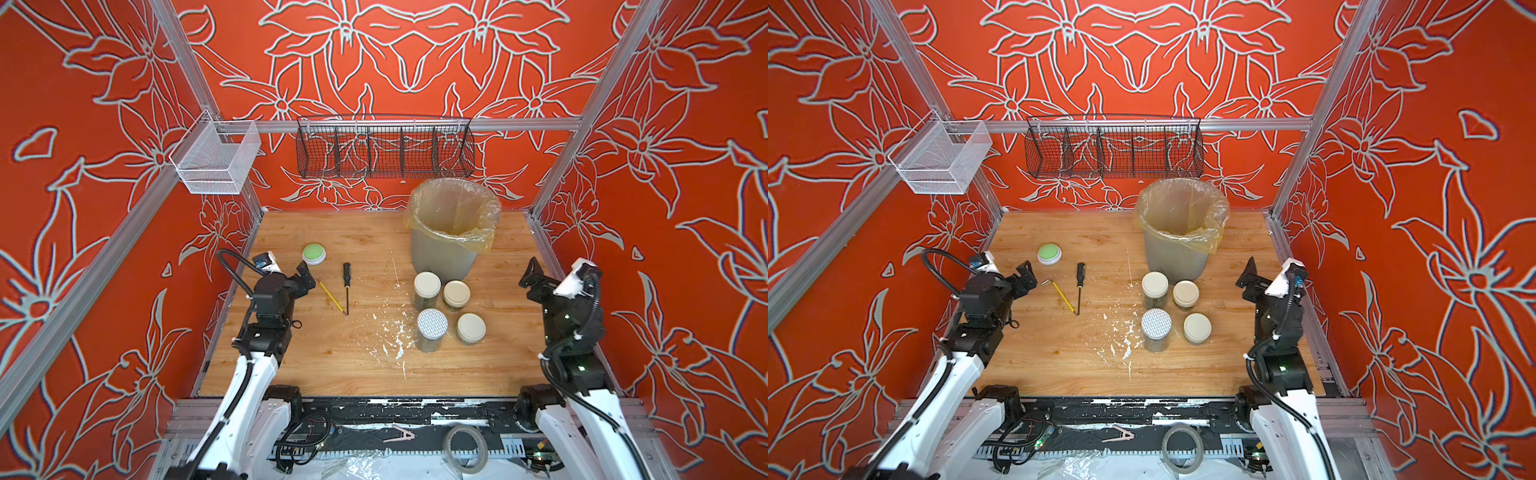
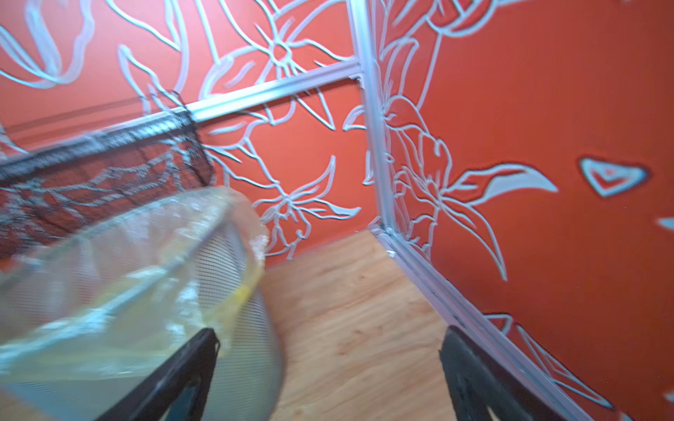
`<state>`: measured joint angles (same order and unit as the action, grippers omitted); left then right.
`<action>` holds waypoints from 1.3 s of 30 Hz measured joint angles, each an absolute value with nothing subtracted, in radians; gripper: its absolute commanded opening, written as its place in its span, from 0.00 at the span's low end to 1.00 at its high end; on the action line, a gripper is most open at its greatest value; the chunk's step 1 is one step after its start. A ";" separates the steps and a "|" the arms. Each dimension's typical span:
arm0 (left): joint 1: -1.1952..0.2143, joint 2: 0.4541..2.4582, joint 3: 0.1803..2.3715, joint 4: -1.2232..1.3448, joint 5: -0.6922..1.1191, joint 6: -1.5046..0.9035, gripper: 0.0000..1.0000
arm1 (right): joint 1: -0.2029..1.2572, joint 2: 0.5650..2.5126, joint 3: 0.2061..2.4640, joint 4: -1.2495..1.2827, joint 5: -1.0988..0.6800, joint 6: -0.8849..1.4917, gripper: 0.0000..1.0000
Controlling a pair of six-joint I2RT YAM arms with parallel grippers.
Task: Empty moldy tea leaves from jars
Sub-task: Pick up the jar from the center of the board.
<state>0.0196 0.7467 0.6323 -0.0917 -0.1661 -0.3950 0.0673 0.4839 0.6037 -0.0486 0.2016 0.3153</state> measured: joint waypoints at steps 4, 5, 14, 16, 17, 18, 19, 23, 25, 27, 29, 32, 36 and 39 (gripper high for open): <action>-0.004 0.762 0.805 -0.298 -0.019 -0.537 1.00 | 0.072 0.638 0.834 -0.315 -0.078 0.392 0.97; -0.031 0.783 0.840 -0.339 0.021 -0.566 0.99 | 0.081 0.691 0.886 -0.382 -0.149 0.402 0.97; -0.488 1.100 1.031 -0.535 0.142 -0.587 0.97 | 0.276 0.774 0.961 -0.822 -0.379 0.444 0.97; -0.569 1.194 1.097 -0.543 0.142 -0.564 0.97 | 0.323 0.777 0.967 -0.865 -0.385 0.455 0.97; -0.595 1.231 1.124 -0.542 0.140 -0.555 0.97 | 0.340 0.779 0.970 -0.879 -0.385 0.458 0.97; -0.628 1.277 1.157 -0.546 0.136 -0.543 0.98 | 0.364 0.783 0.970 -0.889 -0.381 0.463 0.97; -0.655 1.317 1.186 -0.544 0.131 -0.532 0.98 | 0.387 0.790 0.970 -0.897 -0.377 0.469 0.97; -0.746 1.485 1.316 -0.548 0.089 -0.489 0.98 | 0.462 0.821 0.970 -0.908 -0.336 0.482 0.97; -0.785 1.578 1.393 -0.559 0.065 -0.466 0.98 | 0.481 0.831 0.970 -0.908 -0.316 0.485 0.97; -0.811 1.658 1.458 -0.573 0.037 -0.444 0.98 | 0.491 0.832 0.970 -0.908 -0.304 0.488 0.97; -0.827 1.724 1.505 -0.591 0.009 -0.428 0.98 | 0.495 0.830 0.970 -0.907 -0.291 0.490 0.97; -0.837 1.805 1.549 -0.617 -0.028 -0.405 0.98 | 0.498 0.830 0.970 -0.904 -0.278 0.492 0.97; -0.839 1.880 1.590 -0.651 -0.078 -0.383 0.98 | 0.499 0.829 0.970 -0.900 -0.274 0.492 0.98; -0.841 1.911 1.609 -0.662 -0.110 -0.374 0.98 | 0.499 0.825 0.970 -0.899 -0.273 0.492 0.97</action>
<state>-0.8410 1.9106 1.6093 -0.6621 -0.1104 -0.3737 0.4992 0.8249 0.9699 -0.8993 -0.2729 0.4919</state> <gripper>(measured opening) 0.978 0.974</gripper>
